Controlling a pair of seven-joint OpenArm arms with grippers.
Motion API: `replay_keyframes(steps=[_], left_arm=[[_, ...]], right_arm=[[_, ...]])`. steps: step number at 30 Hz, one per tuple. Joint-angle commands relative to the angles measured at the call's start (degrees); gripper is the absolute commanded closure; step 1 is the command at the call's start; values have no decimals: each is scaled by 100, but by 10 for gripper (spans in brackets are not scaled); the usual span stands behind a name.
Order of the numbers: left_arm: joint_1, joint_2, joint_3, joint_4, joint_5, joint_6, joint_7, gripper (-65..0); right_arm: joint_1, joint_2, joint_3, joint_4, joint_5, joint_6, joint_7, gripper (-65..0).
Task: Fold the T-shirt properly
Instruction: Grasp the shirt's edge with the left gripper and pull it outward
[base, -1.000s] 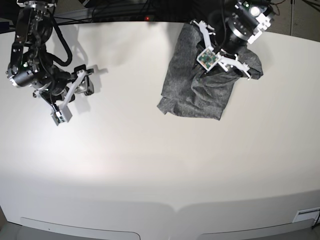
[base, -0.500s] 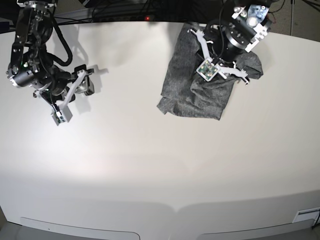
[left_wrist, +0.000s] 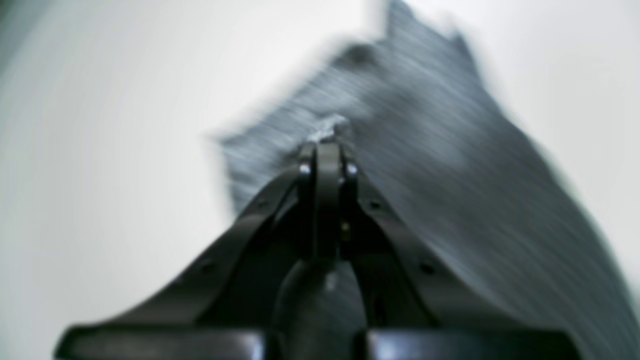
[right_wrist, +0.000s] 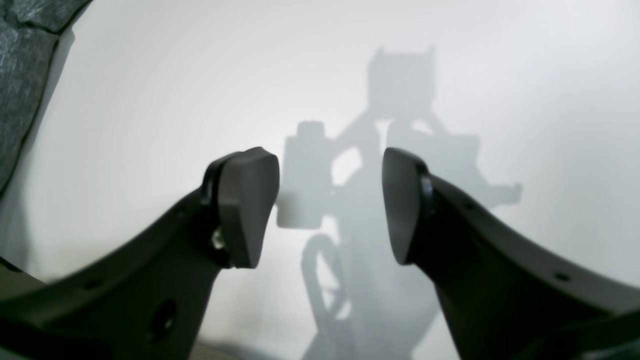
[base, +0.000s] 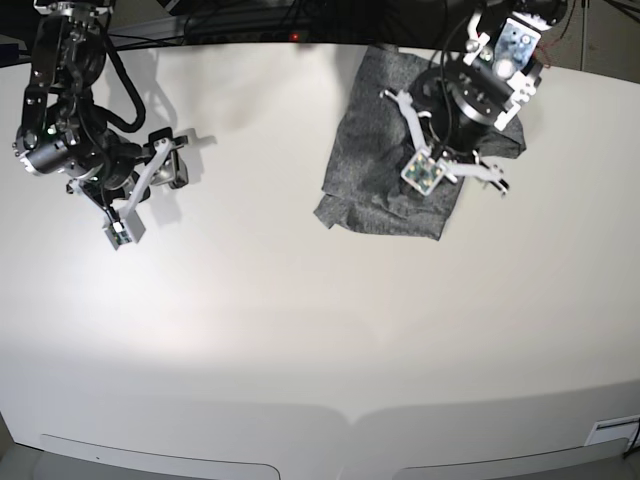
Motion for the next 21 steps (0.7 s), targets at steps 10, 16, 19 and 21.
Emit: replay_keyframes(steps=[10,16,19,21], left_arm=[[-1270,234,-22,-997,-219,133,-173,0],[-1867,232,-39,-1847,227,702,-168,0],[-1996,229,-42,-2070,227,752,-168,0],[-2011,229,-42,-2212,479,756,-177,0]], right_arm=[[42,74,35,87,26,37,31,-364],[15,74,35,87,31,39,-2,-364],[17,74,35,87,52,39,-2,-364],[17,74,35,87,68,39,-7,-364]])
